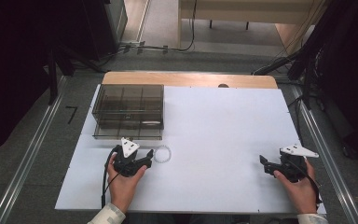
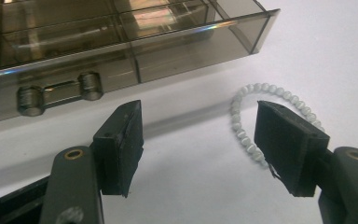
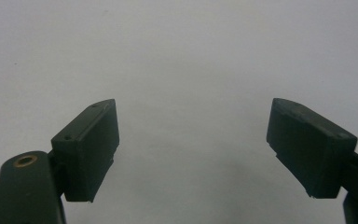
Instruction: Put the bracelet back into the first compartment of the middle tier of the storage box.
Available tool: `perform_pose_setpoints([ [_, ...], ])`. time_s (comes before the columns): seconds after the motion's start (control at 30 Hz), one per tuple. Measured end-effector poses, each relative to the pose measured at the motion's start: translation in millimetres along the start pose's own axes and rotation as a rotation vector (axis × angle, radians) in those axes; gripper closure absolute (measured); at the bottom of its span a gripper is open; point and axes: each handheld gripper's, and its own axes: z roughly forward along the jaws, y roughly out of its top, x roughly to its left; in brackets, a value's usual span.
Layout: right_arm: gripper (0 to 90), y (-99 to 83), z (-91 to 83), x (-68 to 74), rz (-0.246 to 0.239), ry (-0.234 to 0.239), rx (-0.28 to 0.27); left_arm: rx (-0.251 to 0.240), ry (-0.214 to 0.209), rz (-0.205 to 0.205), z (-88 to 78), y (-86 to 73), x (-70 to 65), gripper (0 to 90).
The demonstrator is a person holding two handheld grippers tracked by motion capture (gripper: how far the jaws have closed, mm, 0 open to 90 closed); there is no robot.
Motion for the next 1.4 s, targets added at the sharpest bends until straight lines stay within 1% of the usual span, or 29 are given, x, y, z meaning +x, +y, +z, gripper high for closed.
perform_pose_setpoints([
  [0.17, 15.4, 0.0, 0.1, -0.2, 0.001, 0.0, 0.001, 0.004, -0.004, 0.007, 2.2, 0.6, -2.7, 32.7],
  [0.37, 15.5, 0.0, 0.0, -0.2, -0.001, 0.001, 0.001, 0.006, -0.006, 0.002, 3.8, 0.6, -4.2, 32.8],
  [0.5, 15.4, 0.0, 0.1, -0.1, -0.001, 0.001, 0.001, 0.01, -0.011, 0.007, 6.3, 1.3, -5.7, 32.8],
  [0.73, 15.4, 0.0, 0.0, -0.5, -0.002, 0.001, 0.001, 0.032, -0.011, 0.023, 11.9, 1.2, -9.6, 34.8],
  [0.83, 15.4, -0.1, 0.2, -0.7, -0.001, 0.002, 0.0, 0.041, -0.008, 0.033, 13.6, 0.7, -9.7, 36.4],
  [1.03, 15.4, 0.1, 0.1, -0.3, 0.0, 0.001, 0.002, 0.054, -0.009, 0.039, 15.0, 0.3, -10.0, 37.7],
  [1.27, 15.5, 0.1, 0.4, -0.2, 0.0, 0.002, 0.003, 0.073, -0.006, 0.061, 17.1, -0.4, -10.8, 39.8],
  [1.4, 15.5, 0.1, 0.6, -0.5, -0.004, 0.003, 0.002, 0.081, -0.006, 0.059, 19.2, -0.7, -11.8, 42.8],
])
